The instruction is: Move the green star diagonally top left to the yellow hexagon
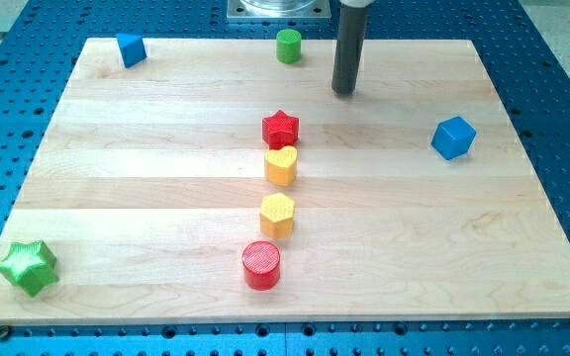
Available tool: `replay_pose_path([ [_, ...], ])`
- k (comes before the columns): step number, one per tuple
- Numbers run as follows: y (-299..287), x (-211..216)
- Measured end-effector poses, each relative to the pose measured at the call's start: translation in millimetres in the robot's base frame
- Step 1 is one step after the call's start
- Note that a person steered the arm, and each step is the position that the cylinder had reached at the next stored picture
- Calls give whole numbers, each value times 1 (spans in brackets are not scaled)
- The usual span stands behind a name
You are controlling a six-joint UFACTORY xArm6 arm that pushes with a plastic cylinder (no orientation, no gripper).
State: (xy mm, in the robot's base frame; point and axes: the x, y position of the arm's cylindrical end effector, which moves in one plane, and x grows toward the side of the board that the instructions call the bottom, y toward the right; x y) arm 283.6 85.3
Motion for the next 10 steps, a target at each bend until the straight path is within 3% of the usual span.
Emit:
replay_pose_path([
  [1,-80,28],
  [2,-178,107],
  [4,-198,296],
  [5,-234,333],
  [6,-306,328],
  [8,-333,324],
  [9,-321,261],
  [10,-315,254],
])
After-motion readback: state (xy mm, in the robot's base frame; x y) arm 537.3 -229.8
